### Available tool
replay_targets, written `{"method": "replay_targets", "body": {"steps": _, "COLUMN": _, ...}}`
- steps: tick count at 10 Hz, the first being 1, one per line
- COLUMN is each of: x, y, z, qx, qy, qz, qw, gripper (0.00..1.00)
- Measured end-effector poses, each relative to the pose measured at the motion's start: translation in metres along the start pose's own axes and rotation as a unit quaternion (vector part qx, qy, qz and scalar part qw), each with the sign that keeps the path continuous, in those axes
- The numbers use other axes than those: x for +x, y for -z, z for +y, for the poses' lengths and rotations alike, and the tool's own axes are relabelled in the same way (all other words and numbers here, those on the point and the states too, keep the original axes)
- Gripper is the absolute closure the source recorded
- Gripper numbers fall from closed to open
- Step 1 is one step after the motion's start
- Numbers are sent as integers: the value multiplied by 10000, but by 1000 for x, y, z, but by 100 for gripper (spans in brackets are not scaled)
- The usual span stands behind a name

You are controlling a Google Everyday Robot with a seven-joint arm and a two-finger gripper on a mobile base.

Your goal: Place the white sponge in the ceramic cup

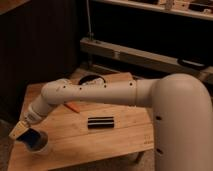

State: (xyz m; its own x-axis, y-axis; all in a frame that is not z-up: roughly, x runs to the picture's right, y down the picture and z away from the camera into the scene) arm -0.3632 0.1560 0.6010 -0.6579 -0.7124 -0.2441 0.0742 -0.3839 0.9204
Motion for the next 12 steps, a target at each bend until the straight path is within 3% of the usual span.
{"method": "replay_targets", "body": {"steps": 7, "x": -6, "y": -8, "z": 0, "qx": 194, "qy": 269, "qz": 0, "qw": 9994, "gripper": 47}}
{"method": "replay_targets", "body": {"steps": 12, "x": -13, "y": -14, "z": 10, "qx": 173, "qy": 402, "qz": -52, "qw": 9990, "gripper": 47}}
